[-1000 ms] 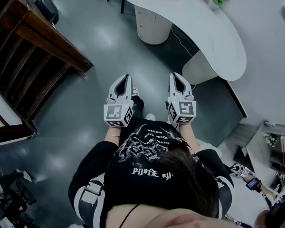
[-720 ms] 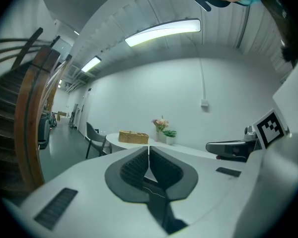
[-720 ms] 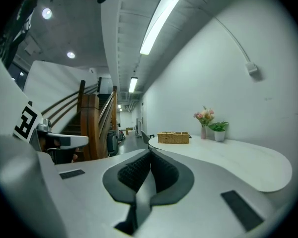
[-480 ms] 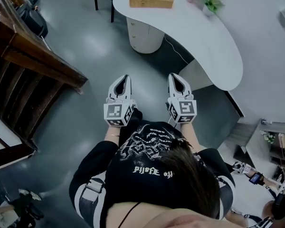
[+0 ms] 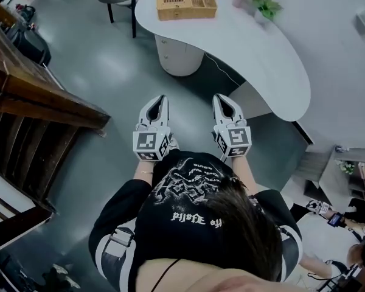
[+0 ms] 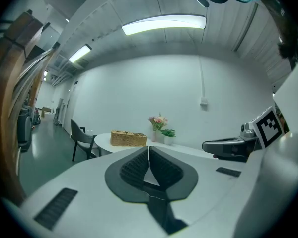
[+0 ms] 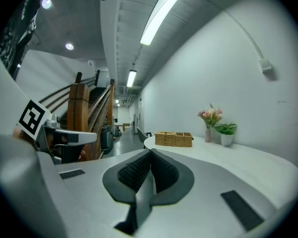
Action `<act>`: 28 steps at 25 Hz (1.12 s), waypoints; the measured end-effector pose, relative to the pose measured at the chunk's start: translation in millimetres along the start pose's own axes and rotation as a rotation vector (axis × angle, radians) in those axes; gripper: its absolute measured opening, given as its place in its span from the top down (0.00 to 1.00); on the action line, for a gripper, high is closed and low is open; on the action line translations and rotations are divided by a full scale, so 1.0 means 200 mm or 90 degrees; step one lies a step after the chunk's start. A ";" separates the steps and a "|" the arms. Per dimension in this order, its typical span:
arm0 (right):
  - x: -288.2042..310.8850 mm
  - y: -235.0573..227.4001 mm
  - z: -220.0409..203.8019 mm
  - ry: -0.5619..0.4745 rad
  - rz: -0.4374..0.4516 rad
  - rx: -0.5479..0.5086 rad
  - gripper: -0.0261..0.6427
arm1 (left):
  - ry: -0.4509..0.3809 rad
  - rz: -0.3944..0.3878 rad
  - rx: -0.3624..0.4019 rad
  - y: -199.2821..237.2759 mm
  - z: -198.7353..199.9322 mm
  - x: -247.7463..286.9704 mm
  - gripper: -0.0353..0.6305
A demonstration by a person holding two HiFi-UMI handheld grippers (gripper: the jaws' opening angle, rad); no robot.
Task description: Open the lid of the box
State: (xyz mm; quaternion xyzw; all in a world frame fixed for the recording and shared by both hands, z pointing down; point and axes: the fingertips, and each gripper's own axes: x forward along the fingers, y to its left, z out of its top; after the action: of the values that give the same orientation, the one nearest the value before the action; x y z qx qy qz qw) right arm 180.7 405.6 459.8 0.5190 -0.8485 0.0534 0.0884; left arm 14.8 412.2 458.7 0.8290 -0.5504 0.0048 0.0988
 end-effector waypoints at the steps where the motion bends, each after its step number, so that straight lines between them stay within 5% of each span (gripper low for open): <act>1: 0.03 0.00 0.00 0.000 -0.004 0.003 0.92 | 0.001 -0.005 0.001 0.03 0.00 0.02 0.91; 13: 0.27 0.10 0.00 0.014 -0.015 0.009 0.92 | 0.005 -0.037 -0.005 0.27 0.01 0.15 0.91; 28: 0.84 0.01 0.06 0.011 0.106 0.016 0.92 | 0.014 0.062 -0.019 0.44 0.02 0.37 0.91</act>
State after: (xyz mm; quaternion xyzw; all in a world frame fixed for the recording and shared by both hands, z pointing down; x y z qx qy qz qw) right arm 102.6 259.0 482.8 0.4472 -0.8872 0.0761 0.0844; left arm -37.5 311.8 476.8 0.7995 -0.5891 0.0105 0.1164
